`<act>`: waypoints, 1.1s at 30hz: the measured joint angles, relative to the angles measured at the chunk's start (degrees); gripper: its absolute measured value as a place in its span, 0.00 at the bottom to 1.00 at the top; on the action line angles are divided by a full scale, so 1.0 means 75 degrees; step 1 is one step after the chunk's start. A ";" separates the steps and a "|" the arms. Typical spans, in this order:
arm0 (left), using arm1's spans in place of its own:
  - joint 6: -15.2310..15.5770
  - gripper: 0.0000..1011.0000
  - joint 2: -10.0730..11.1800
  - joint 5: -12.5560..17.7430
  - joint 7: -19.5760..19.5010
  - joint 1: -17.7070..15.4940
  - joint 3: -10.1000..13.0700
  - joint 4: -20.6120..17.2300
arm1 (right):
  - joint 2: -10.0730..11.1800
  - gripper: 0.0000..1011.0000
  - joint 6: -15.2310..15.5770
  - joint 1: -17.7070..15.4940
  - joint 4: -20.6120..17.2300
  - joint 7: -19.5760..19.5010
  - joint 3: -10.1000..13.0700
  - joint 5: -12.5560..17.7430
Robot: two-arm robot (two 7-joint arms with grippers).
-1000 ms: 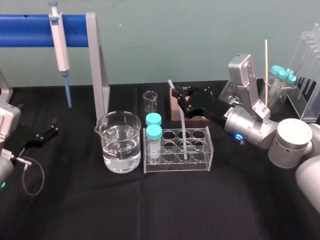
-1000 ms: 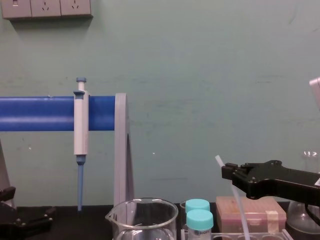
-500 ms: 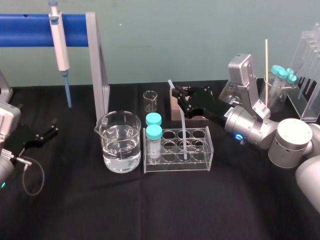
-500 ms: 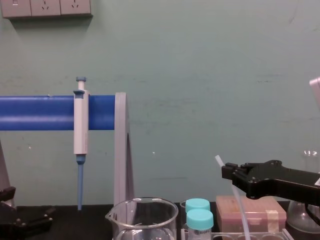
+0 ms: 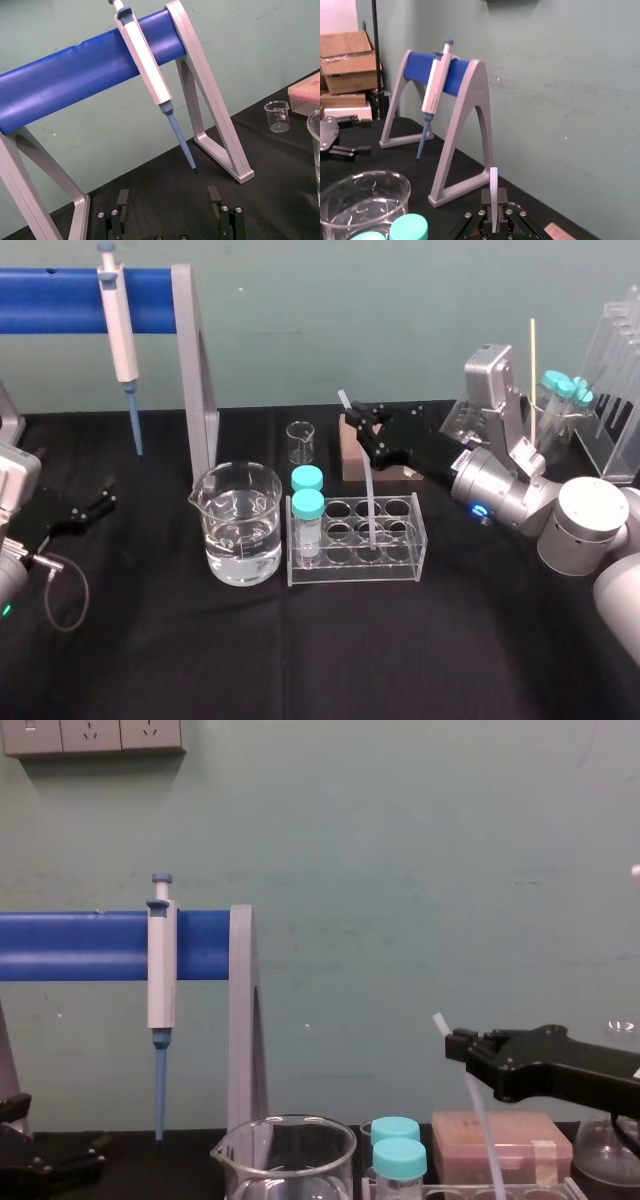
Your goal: Pick up the stirring rod with one hand, then place it down.
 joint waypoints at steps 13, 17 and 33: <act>0.0000 0.99 0.0000 0.0000 0.0000 0.0000 0.0000 0.0000 | 0.0055 0.07 -0.0184 -0.0106 -0.0393 0.0065 0.0099 0.0180; 0.0000 0.99 0.0000 0.0000 0.0000 0.0000 0.0000 0.0000 | 0.0067 0.07 -0.0314 -0.0130 -0.0576 0.0156 0.0153 0.0309; 0.0000 0.99 0.0000 0.0000 0.0000 0.0000 0.0000 0.0000 | 0.0113 0.07 -0.0600 -0.0198 -0.1119 0.0277 0.0285 0.0658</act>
